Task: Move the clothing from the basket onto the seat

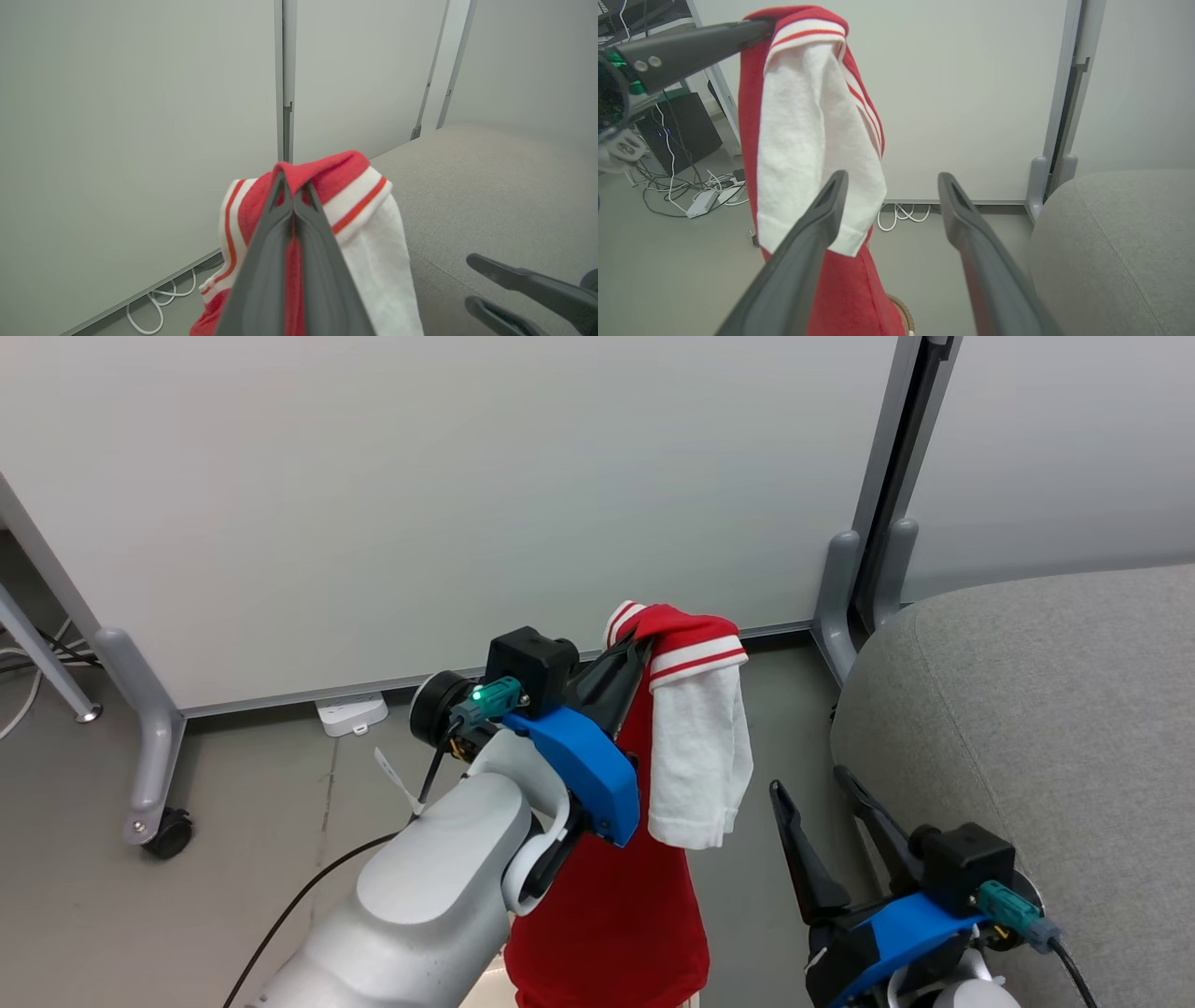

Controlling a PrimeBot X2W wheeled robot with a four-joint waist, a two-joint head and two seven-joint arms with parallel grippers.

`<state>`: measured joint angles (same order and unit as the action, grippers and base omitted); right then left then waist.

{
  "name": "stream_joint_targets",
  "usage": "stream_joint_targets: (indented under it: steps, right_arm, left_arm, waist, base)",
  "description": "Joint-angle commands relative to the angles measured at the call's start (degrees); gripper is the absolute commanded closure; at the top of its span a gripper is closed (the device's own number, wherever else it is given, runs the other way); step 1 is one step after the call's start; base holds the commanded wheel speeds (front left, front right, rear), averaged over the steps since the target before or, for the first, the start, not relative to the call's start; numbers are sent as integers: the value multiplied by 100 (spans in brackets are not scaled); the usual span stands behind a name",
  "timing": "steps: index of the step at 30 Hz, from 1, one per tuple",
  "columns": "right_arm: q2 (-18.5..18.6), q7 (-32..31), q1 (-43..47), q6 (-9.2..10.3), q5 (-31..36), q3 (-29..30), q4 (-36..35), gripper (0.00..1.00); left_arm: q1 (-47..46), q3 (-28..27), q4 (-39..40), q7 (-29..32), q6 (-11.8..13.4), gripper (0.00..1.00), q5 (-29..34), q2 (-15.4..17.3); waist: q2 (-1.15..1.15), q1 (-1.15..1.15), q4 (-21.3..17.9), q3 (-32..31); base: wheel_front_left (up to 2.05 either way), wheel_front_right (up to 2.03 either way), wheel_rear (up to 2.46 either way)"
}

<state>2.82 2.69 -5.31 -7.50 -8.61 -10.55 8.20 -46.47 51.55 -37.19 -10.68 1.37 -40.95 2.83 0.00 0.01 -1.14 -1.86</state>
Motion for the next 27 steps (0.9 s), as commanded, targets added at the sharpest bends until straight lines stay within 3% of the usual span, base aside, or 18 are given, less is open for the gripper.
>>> stream_joint_targets:
  steps: [1,10,19,27]
  right_arm:
    - [12,-16,18,2,-31,-45,-26,0]
    - [13,-277,-335,2,-519,-572,69,0]
    - [13,-541,-1142,2,-323,-881,854,0]
    - [11,-368,-1734,2,-47,-1084,1626,0]
  left_arm:
    - [-32,16,-22,-46,15,100,-40,12]
    - [-116,206,-190,-123,57,100,-226,13]
    - [-162,476,-166,-191,88,100,-466,11]
    - [-168,718,-168,-229,121,100,-679,12]
  waist:
    - [0,-1,3,3]
    - [0,-1,43,50]
    - [0,-1,156,41]
    - [0,-1,248,9]
  base:
    - [0,0,0]
    - [0,0,0]
    - [0,0,0]
    - [0,0,0]
